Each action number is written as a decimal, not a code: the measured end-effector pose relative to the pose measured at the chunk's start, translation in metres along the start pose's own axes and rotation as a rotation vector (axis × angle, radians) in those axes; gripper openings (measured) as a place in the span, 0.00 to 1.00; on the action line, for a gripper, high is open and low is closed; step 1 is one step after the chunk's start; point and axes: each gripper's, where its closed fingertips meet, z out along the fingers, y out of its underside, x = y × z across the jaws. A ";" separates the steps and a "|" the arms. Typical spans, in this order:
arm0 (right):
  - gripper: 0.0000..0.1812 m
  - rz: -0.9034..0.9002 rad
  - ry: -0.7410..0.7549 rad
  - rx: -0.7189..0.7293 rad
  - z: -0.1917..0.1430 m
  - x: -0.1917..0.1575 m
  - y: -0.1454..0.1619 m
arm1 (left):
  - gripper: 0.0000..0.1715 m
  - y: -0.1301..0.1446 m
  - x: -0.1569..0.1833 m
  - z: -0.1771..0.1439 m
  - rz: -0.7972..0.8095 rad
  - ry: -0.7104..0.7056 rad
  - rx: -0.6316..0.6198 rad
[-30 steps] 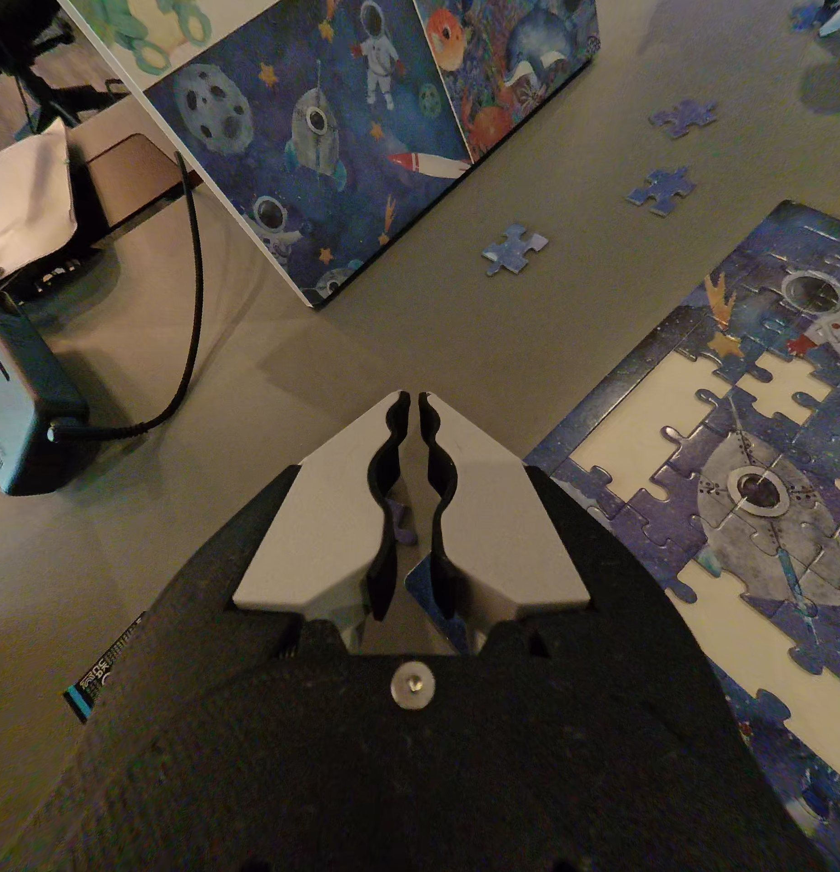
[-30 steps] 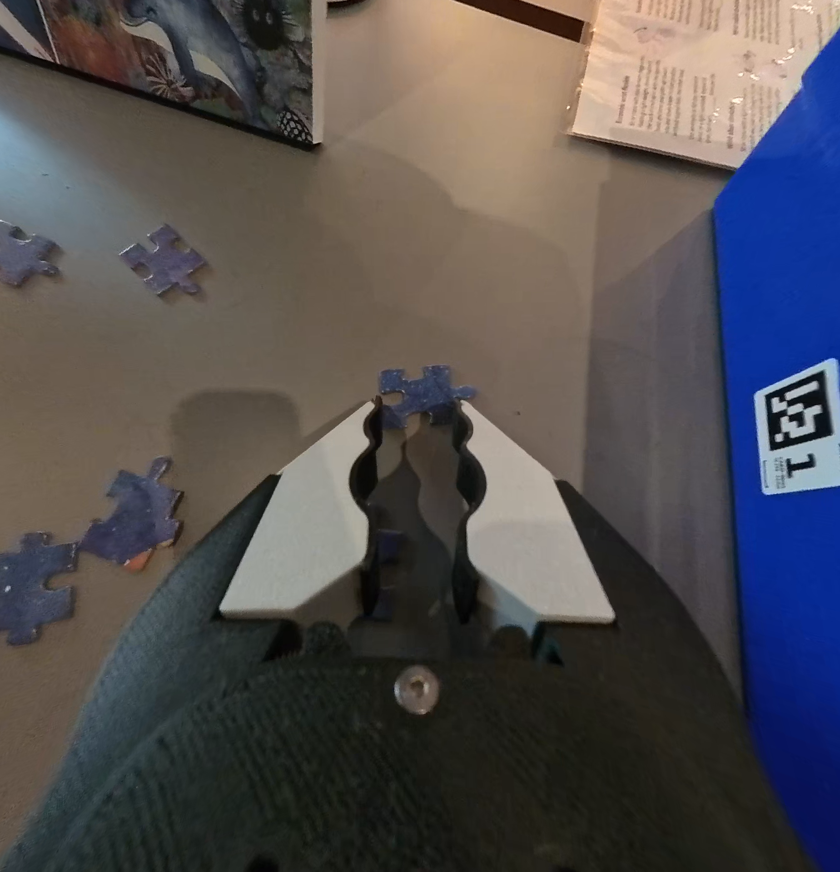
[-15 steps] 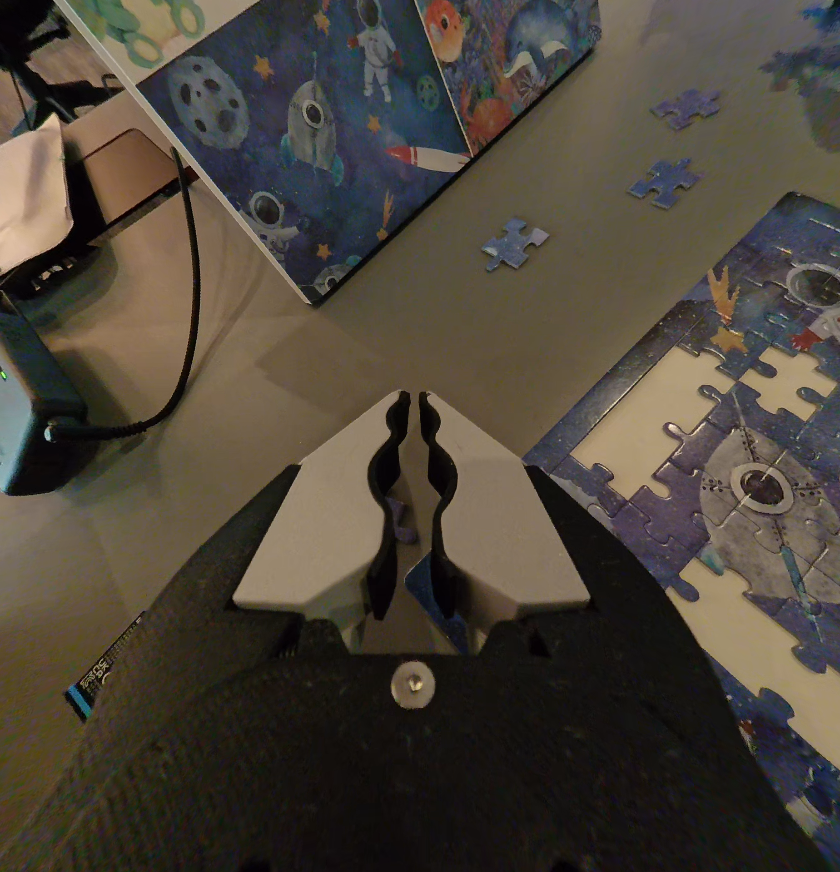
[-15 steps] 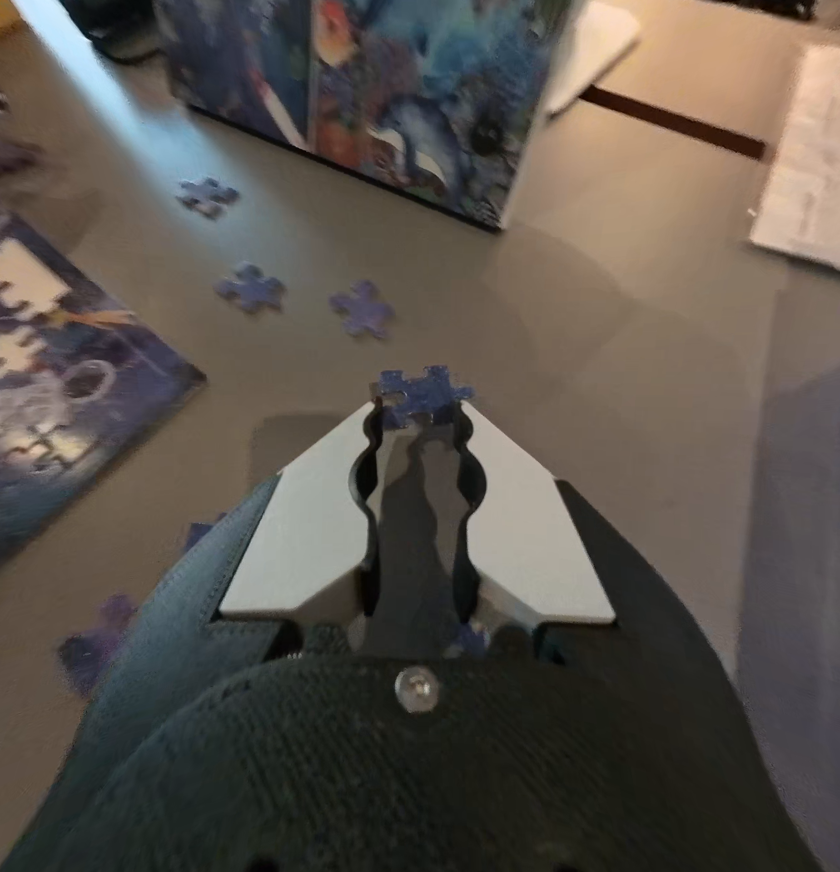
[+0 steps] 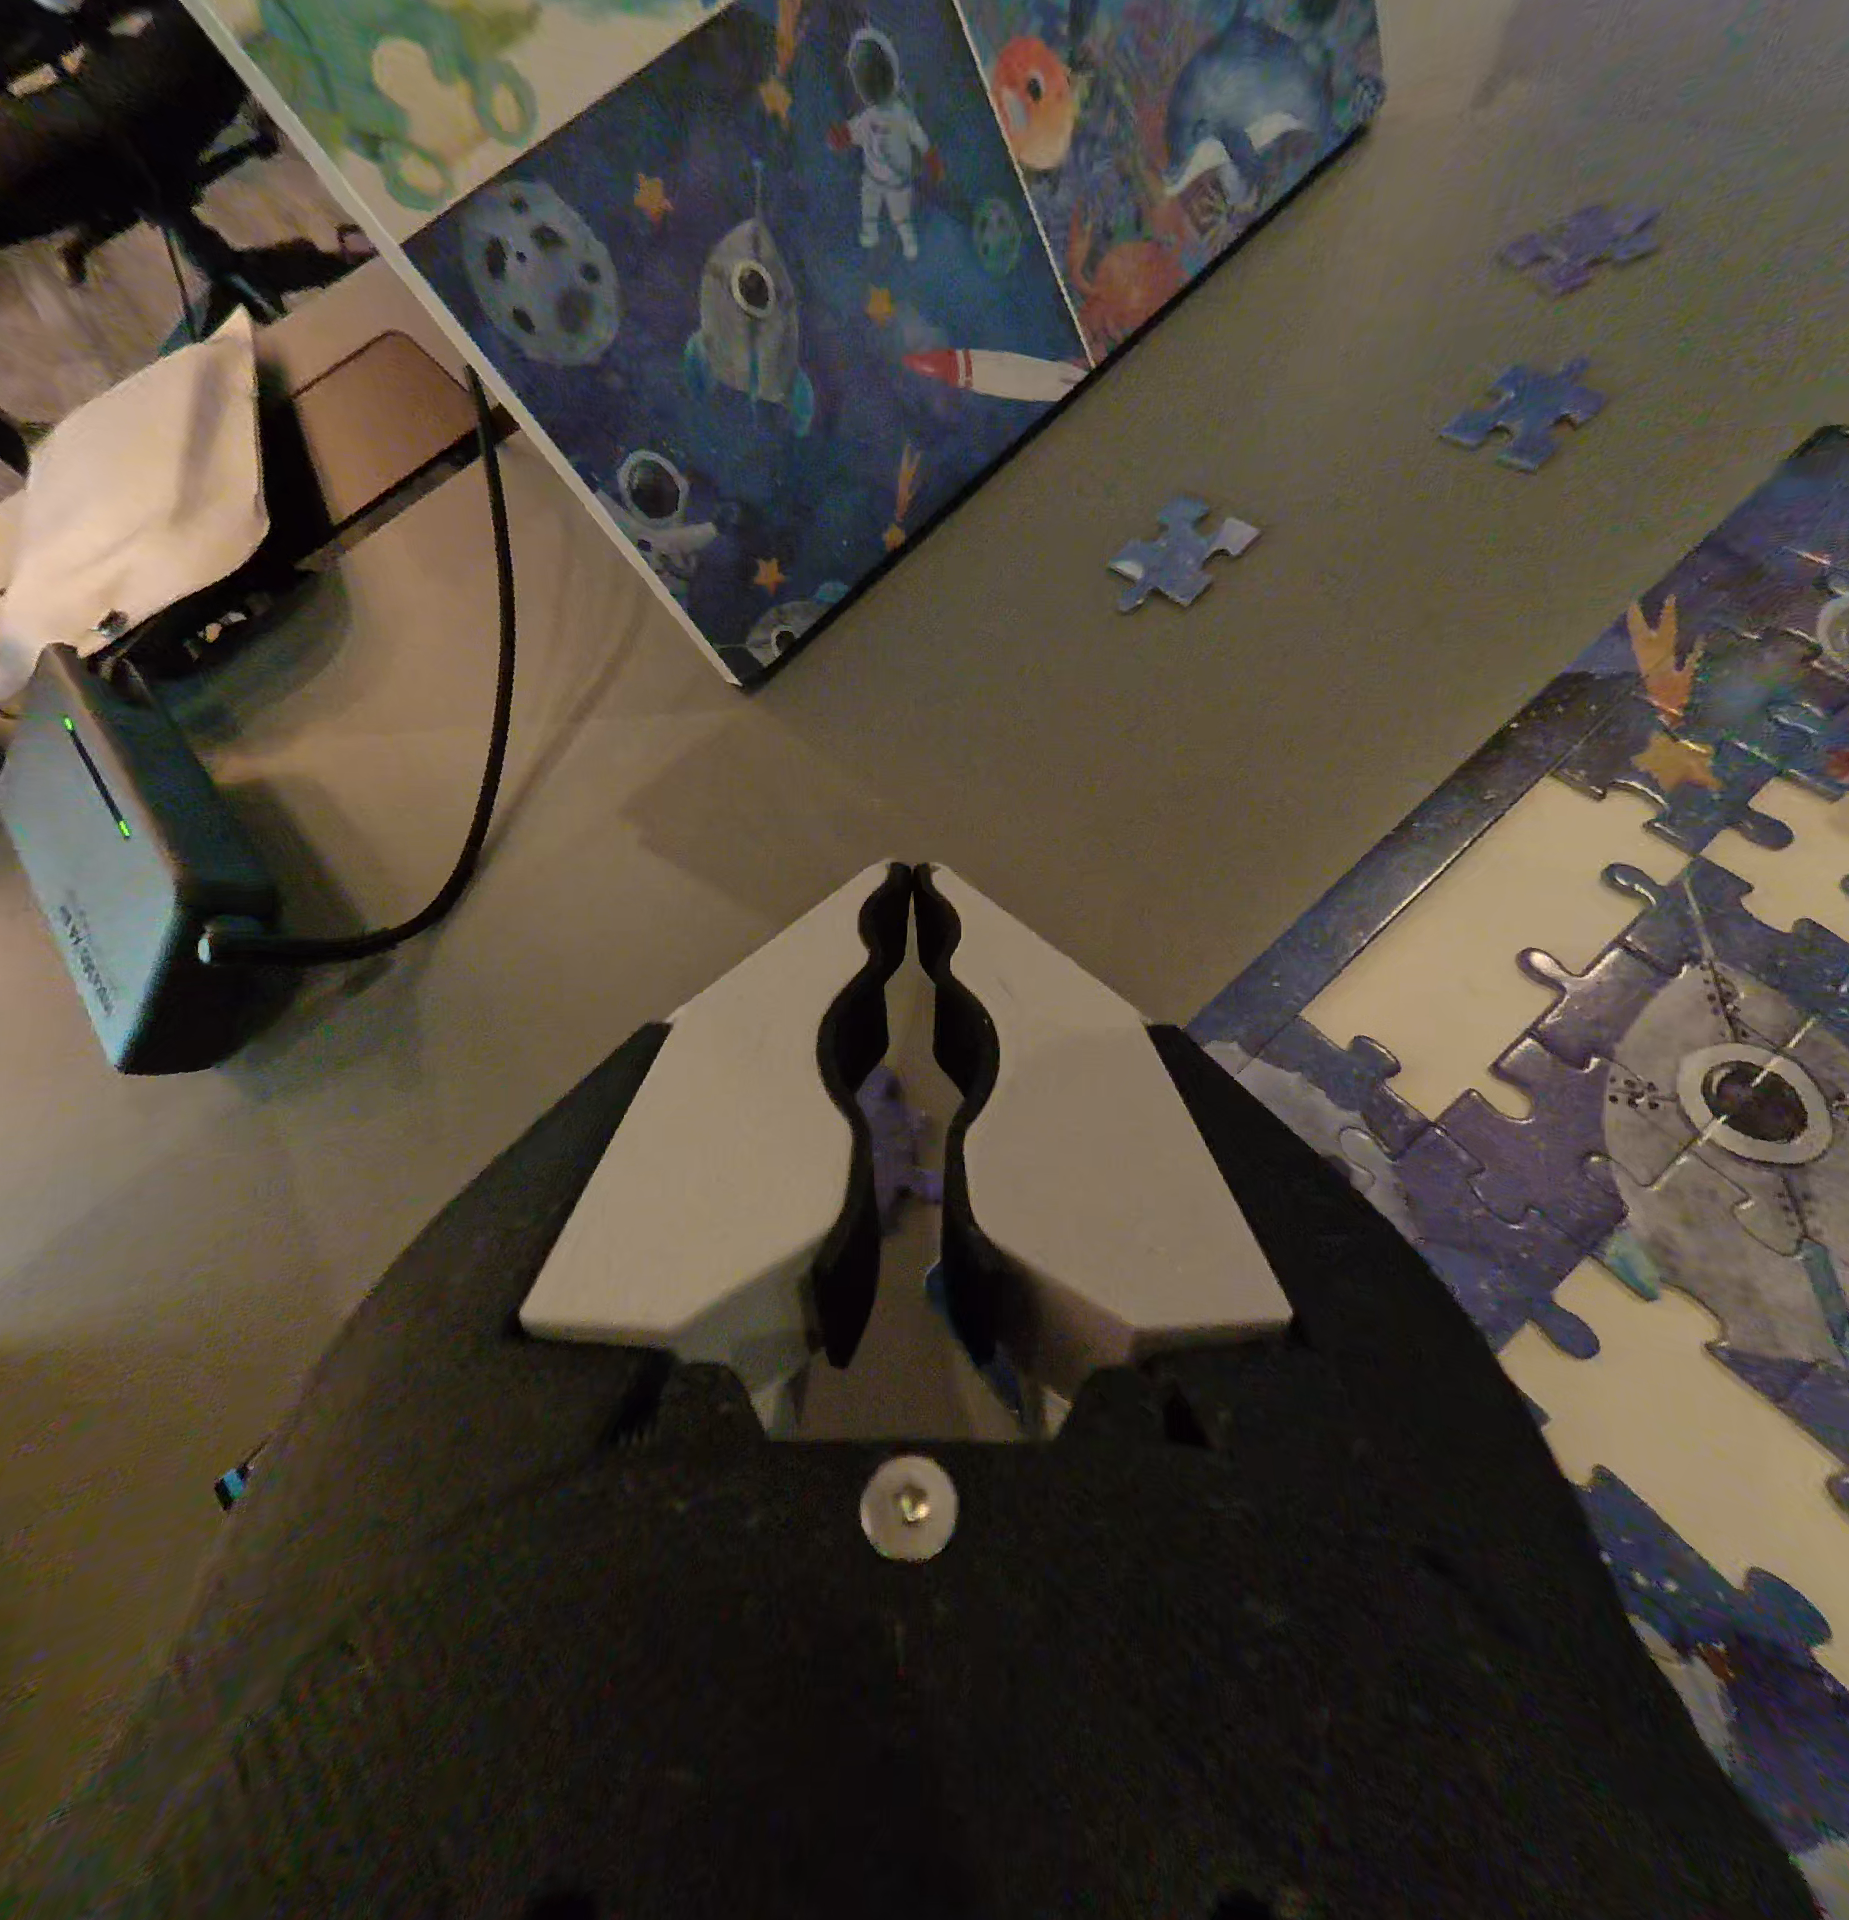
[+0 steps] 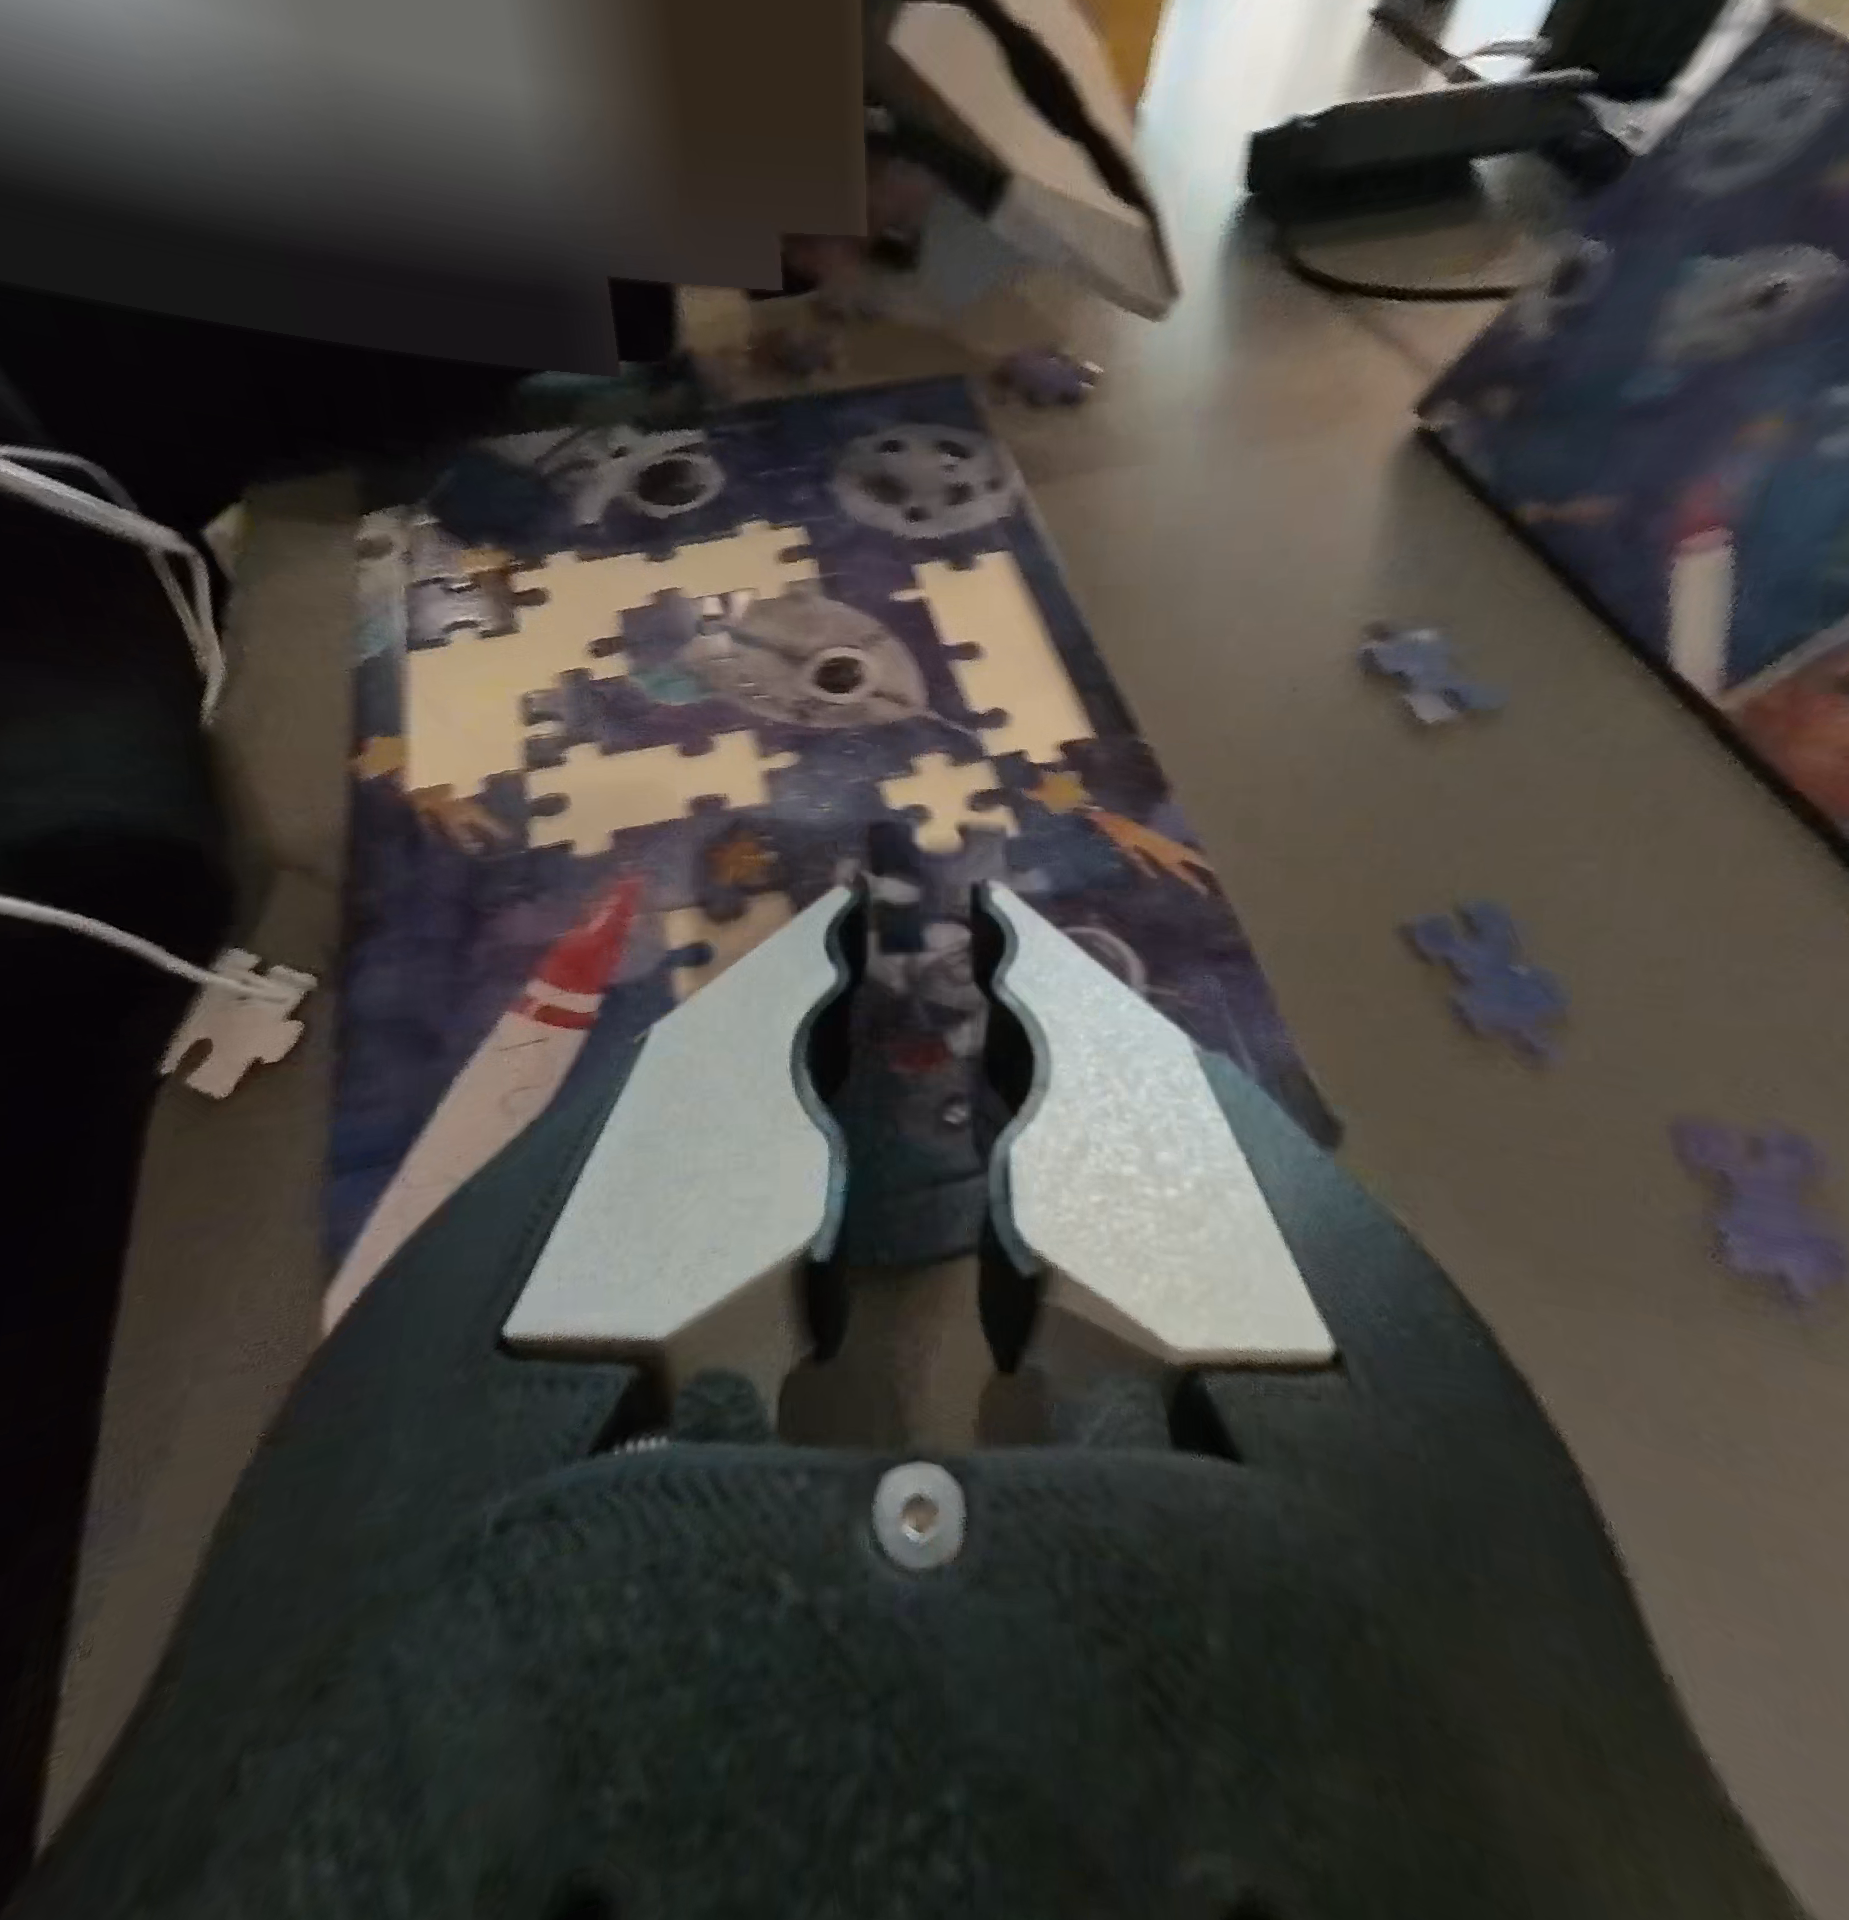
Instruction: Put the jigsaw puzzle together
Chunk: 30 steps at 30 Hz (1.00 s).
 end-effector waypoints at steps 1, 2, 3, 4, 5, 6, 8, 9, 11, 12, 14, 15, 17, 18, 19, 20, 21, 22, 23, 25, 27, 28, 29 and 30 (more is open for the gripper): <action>0.09 -0.019 -0.016 -0.002 0.002 -0.009 0.000 | 0.00 0.002 -0.001 0.001 -0.005 -0.001 -0.006; 0.09 -0.035 -0.028 -0.007 0.004 -0.016 0.001 | 0.00 0.003 -0.001 0.002 -0.010 -0.002 -0.013; 0.09 -0.045 -0.041 -0.010 0.005 -0.023 0.002 | 0.00 0.005 -0.002 0.003 -0.013 -0.003 -0.020; 0.09 -0.048 -0.061 -0.014 0.007 -0.029 0.003 | 0.00 0.007 -0.003 0.004 -0.016 -0.005 -0.027; 0.10 -0.048 -0.079 -0.024 0.008 -0.033 0.005 | 0.00 0.009 -0.003 0.005 -0.018 -0.005 -0.034; 0.11 -0.049 -0.081 -0.040 0.009 -0.034 0.008 | 0.00 0.010 -0.003 0.006 -0.022 -0.005 -0.041; 0.14 -0.054 -0.043 -0.064 0.009 -0.027 0.012 | 0.00 0.013 -0.004 0.009 -0.032 -0.002 -0.050; 0.15 -0.048 -0.029 -0.068 0.008 -0.023 0.013 | 0.00 0.015 -0.004 0.010 -0.039 0.005 -0.057; 0.20 -0.020 -0.026 -0.071 0.008 -0.019 0.014 | 0.00 0.019 -0.003 0.012 -0.049 0.015 -0.077; 0.21 -0.007 -0.032 -0.077 0.008 -0.019 0.015 | 0.00 0.020 -0.003 0.013 -0.048 0.015 -0.081; 0.22 0.014 -0.050 -0.099 0.012 -0.021 0.019 | 0.00 0.019 -0.003 0.013 -0.039 0.010 -0.080; 0.23 0.020 -0.057 -0.116 0.014 -0.022 0.022 | 0.00 0.019 -0.002 0.013 -0.035 0.009 -0.079; 0.24 0.024 -0.064 -0.154 0.018 -0.024 0.029 | 0.00 0.018 -0.001 0.013 -0.031 0.014 -0.079; 0.24 0.024 -0.066 -0.169 0.020 -0.025 0.031 | 0.00 0.018 0.000 0.013 -0.030 0.015 -0.081; 0.25 0.024 -0.069 -0.179 0.021 -0.025 0.032 | 0.00 0.019 0.000 0.014 -0.027 0.015 -0.084; 0.25 0.022 -0.067 -0.184 0.023 -0.026 0.033 | 0.00 0.019 0.000 0.014 -0.027 0.014 -0.087; 0.25 0.019 -0.062 -0.186 0.024 -0.026 0.033 | 0.00 0.020 0.000 0.014 -0.027 0.014 -0.089; 0.25 0.011 -0.052 -0.185 0.025 -0.025 0.032 | 0.00 0.020 0.000 0.014 -0.028 0.013 -0.090; 0.25 0.002 -0.041 -0.182 0.026 -0.023 0.031 | 0.00 0.020 -0.001 0.014 -0.031 0.013 -0.089; 0.26 -0.007 -0.027 -0.164 0.028 -0.020 0.027 | 0.00 0.020 -0.001 0.014 -0.037 0.014 -0.087; 0.26 -0.001 -0.034 -0.160 0.031 -0.019 0.025 | 0.00 0.019 -0.001 0.014 -0.040 0.016 -0.085; 0.27 -0.001 -0.031 -0.171 0.034 -0.018 0.026 | 0.00 0.019 -0.001 0.014 -0.036 0.015 -0.084; 0.27 -0.005 -0.022 -0.185 0.036 -0.016 0.028 | 0.00 0.019 -0.002 0.013 -0.027 0.009 -0.084; 0.26 -0.011 -0.010 -0.187 0.036 -0.014 0.028 | 0.00 0.018 -0.005 0.011 -0.009 -0.010 -0.087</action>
